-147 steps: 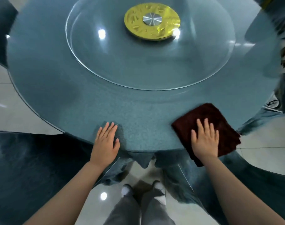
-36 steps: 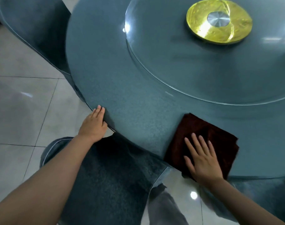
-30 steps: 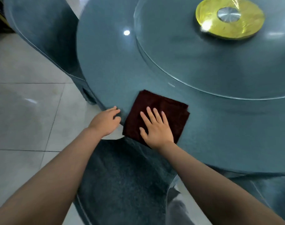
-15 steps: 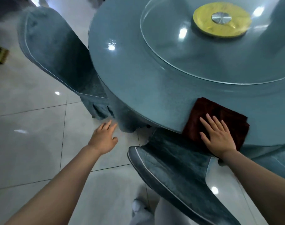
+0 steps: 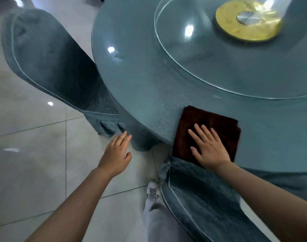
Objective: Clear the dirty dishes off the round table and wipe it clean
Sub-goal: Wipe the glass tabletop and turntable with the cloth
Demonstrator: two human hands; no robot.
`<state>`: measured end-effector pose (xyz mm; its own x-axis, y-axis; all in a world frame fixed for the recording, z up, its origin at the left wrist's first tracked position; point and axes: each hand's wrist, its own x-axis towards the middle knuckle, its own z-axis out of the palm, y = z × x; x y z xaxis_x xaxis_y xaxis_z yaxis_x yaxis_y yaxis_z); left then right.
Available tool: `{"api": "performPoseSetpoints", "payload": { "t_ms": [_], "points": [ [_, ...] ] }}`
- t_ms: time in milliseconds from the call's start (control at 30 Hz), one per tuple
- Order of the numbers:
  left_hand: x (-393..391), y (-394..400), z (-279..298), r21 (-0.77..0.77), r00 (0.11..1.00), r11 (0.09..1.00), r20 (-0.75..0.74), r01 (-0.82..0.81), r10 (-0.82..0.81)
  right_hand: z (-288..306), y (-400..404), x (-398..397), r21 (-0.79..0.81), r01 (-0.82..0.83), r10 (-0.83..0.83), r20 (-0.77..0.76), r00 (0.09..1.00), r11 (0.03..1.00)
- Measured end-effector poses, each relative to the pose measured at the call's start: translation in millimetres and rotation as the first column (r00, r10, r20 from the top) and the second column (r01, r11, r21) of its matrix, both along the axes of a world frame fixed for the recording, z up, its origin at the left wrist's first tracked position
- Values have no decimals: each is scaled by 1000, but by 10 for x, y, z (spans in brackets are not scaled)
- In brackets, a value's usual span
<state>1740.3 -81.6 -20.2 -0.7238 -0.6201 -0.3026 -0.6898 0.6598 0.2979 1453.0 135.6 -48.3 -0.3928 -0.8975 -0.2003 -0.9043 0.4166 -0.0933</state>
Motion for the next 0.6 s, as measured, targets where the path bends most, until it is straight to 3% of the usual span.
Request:
{"api": "performPoseSetpoints", "payload": {
  "t_ms": [100,200,300,467,600],
  "points": [
    [-149,-304,27,48,998,998,-46,-31,33,-19,-838,453,-43,21,-18,82,996,999],
    [-273,-585,72,41,997,999,-69,-18,21,23,-1652,763,-50,-91,96,107,990,995],
    [-400,-897,90,21,996,1000,-91,-9,11,86,-1921,778,-44,-113,118,126,985,993],
    [-754,-1363,63,-12,993,996,-76,92,-93,81,-801,360,10,4,-5,105,994,1000],
    [-1181,-1705,-30,-81,975,973,-50,214,-218,137,346,-90,98,255,-261,52,964,962]
  ]
}}
